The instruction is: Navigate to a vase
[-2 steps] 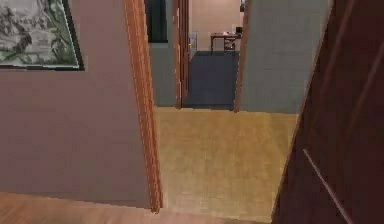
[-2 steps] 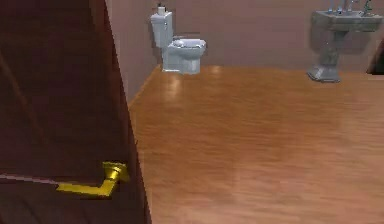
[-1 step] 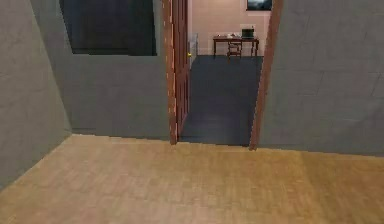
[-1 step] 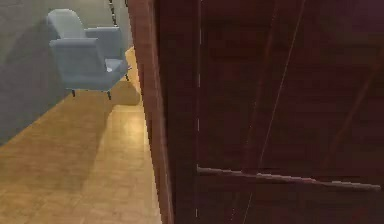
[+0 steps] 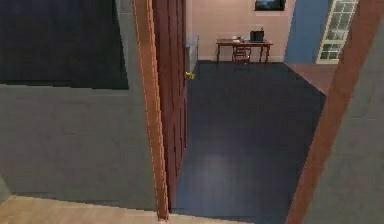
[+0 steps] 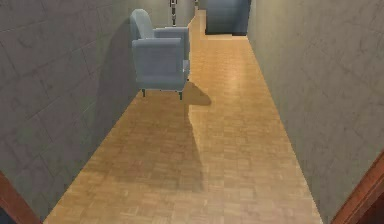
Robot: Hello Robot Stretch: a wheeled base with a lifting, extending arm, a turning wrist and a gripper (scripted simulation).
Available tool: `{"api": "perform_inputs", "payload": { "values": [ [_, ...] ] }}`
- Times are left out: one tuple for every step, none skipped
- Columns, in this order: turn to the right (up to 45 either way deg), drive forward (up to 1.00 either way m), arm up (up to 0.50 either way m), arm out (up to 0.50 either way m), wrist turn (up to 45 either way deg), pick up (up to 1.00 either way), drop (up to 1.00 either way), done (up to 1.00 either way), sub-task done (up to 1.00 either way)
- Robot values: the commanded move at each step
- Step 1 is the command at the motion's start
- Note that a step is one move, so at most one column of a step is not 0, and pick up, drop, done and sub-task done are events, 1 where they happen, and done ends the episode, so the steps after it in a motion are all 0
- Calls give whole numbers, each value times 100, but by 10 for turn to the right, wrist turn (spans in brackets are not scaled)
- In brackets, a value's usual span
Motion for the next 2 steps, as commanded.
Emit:
{"api": "perform_inputs", "payload": {
  "values": [
    [60, 0, 0, 0, 0, 0, 0, 0, 0],
    [0, 75, 0, 0, 0, 0, 0, 0, 0]
  ]
}}
